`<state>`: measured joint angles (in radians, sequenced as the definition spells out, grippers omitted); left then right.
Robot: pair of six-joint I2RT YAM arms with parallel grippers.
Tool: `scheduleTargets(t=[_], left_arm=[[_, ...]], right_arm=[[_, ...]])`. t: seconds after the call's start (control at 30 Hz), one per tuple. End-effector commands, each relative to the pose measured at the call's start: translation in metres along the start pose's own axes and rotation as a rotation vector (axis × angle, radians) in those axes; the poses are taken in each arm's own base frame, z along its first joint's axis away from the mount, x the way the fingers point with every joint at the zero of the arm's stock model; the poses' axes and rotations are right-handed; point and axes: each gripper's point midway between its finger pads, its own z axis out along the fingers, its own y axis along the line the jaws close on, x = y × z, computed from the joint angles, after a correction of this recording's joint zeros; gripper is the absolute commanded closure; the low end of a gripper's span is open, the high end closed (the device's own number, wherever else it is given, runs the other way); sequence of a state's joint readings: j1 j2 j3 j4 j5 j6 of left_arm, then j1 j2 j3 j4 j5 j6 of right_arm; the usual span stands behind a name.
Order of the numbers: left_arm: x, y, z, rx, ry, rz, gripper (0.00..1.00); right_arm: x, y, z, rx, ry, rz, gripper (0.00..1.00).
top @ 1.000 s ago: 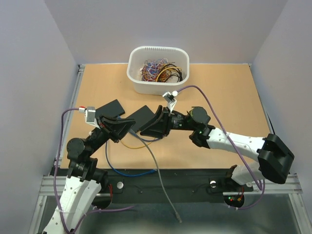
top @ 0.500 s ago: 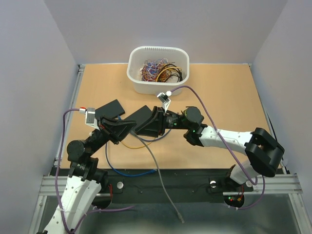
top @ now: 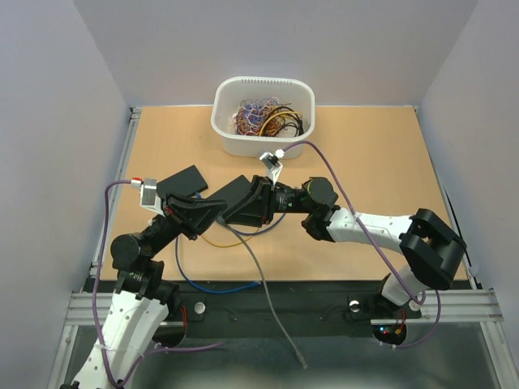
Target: Insert the plug into the switch port
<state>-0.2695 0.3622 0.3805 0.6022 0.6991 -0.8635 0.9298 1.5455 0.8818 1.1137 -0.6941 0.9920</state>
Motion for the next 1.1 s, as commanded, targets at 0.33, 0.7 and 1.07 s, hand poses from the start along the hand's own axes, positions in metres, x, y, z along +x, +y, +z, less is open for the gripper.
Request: scheduleTargets(t=[0.33, 0.7, 1.07], left_arm=[[-0.0023, -0.0112, 0.0002, 0.066, -0.016, 0.024, 1.0], [-0.001, -0.0089, 0.0008, 0.065, -0.015, 0.021, 1.0], [-0.0009, -0.0059, 0.0018, 0.06, -0.018, 0.017, 1.0]], right_arm=[[-0.013, 0.0193, 0.0105, -0.106, -0.025, -0.048, 0.65], [-0.0088, 0.0191, 0.0134, -0.121, -0.015, -0.035, 0.7], [-0.0078, 0.0218, 0.0142, -0.135, -0.009, -0.038, 0.73]])
